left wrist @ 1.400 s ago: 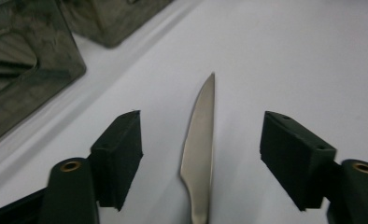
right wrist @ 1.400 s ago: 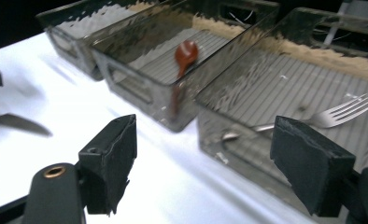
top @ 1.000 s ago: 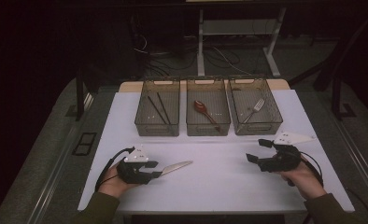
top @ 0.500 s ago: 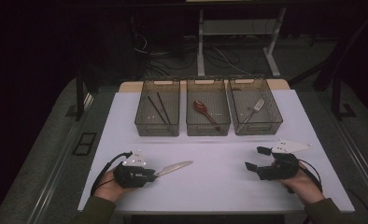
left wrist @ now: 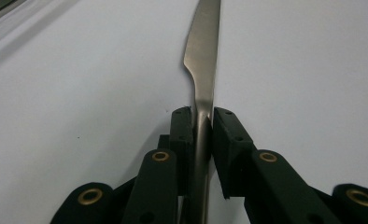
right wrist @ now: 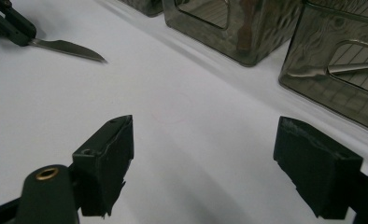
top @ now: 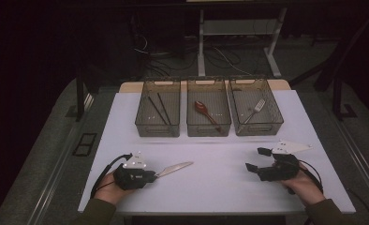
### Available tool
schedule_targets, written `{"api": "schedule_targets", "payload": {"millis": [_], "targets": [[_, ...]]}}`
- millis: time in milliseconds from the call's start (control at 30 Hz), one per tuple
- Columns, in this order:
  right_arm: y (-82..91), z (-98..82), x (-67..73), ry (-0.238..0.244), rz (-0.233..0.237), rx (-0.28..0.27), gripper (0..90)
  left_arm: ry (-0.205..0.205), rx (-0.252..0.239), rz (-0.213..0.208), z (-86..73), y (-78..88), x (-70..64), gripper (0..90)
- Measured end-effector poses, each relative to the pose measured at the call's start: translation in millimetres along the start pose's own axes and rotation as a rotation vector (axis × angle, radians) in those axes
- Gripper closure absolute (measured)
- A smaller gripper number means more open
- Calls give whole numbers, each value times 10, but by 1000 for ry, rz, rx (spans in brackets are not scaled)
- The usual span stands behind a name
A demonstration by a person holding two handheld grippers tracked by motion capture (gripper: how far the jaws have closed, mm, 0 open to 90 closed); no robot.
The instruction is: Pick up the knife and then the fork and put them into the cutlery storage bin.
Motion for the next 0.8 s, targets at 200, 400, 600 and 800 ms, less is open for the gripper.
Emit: {"api": "schedule_targets", "payload": {"millis": [200, 400, 600, 800], "targets": [[-3, 4, 14, 0, 2, 2, 194, 29, 20, -7, 24, 0, -2, 795], [-6, 10, 17, 2, 6, -1, 194, 26, 25, -1, 36, 6, 6, 796], [6, 13, 2, -6, 9, -9, 194, 49, -22, -19, 121, 15, -3, 795], [19, 29, 6, -14, 13, -24, 195, 75, -144, -36, 314, 119, -19, 794]]}}
Point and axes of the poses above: each handheld gripper's, and its own axes: y roughly backward along the jaws, z roughly out of its top, x roughly to its left, the point moved 4 cm from there along -y, roughly forward along the jaws, and after that the axes turned 13 degrees about x, right-handed, at the moved point
